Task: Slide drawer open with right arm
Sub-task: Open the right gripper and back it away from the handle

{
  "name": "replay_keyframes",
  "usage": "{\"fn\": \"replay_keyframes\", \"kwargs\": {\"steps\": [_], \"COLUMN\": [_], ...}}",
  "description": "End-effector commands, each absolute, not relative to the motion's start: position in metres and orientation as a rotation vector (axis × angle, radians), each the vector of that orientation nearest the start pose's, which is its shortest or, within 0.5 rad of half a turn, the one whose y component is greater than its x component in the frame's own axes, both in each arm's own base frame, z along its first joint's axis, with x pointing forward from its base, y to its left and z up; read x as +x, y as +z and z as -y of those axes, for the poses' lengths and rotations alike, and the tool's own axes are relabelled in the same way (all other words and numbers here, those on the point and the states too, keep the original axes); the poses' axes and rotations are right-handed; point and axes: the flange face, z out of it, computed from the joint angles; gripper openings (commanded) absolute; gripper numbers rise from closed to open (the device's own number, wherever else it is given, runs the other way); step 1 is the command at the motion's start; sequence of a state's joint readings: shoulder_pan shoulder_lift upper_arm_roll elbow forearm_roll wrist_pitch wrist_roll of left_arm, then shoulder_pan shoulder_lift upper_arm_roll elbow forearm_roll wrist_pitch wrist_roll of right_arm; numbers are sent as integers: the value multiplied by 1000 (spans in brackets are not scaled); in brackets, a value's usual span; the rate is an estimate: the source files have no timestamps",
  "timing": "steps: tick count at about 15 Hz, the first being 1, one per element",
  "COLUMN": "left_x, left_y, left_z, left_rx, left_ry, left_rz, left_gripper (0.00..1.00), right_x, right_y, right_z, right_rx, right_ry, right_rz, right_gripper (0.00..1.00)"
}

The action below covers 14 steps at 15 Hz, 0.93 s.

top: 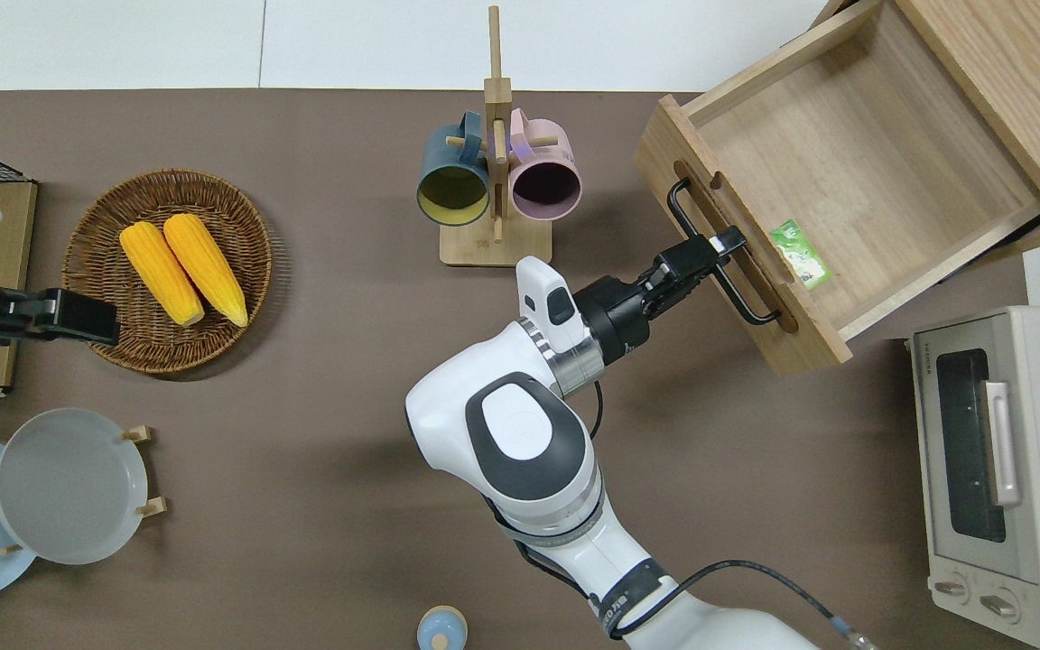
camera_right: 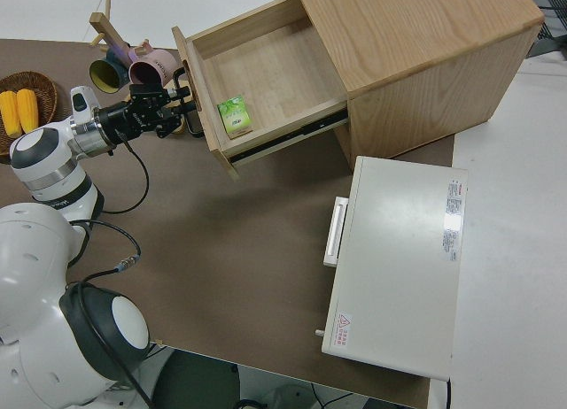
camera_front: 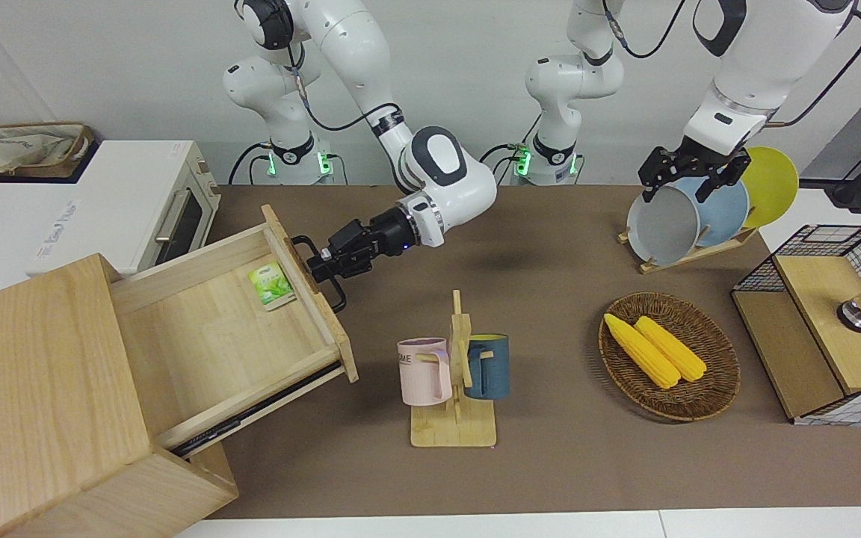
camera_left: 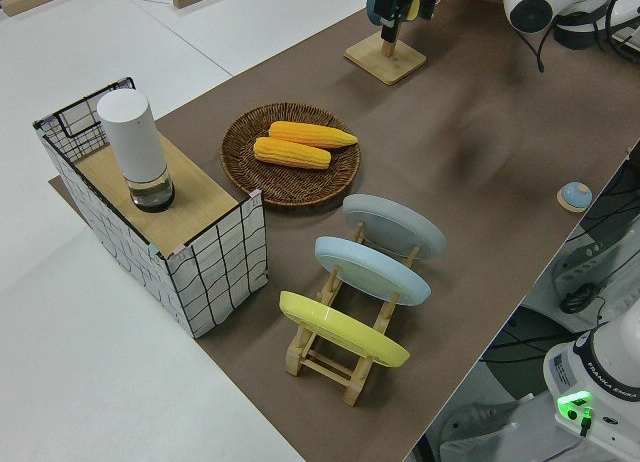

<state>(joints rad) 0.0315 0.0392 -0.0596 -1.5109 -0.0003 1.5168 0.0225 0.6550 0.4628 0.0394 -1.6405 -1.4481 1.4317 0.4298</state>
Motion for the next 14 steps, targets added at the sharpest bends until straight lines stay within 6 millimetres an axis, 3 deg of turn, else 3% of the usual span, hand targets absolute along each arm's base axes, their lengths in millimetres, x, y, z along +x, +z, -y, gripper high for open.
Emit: {"fn": "replay_keyframes", "kwargs": {"steps": [1, 8, 11, 14], "left_x": [563, 563, 563, 563], "left_y": [629, 630, 630, 630], "left_z": [14, 14, 14, 14], "left_rx": [-3126, -3126, -3126, -3126], "left_ry": [62, 60, 60, 60], "left_rz": [-97, -97, -97, -97], "left_gripper": [993, 993, 993, 995], "right_x": [571, 569, 560, 549], "right_y": [411, 408, 404, 417], "right_z": [-321, -321, -333, -352], "right_rx": [1551, 1600, 1628, 1677], "right_ry": [293, 350, 365, 385], "right_rz": [-478, -404, -403, -355], "right_gripper": [985, 985, 985, 985]}}
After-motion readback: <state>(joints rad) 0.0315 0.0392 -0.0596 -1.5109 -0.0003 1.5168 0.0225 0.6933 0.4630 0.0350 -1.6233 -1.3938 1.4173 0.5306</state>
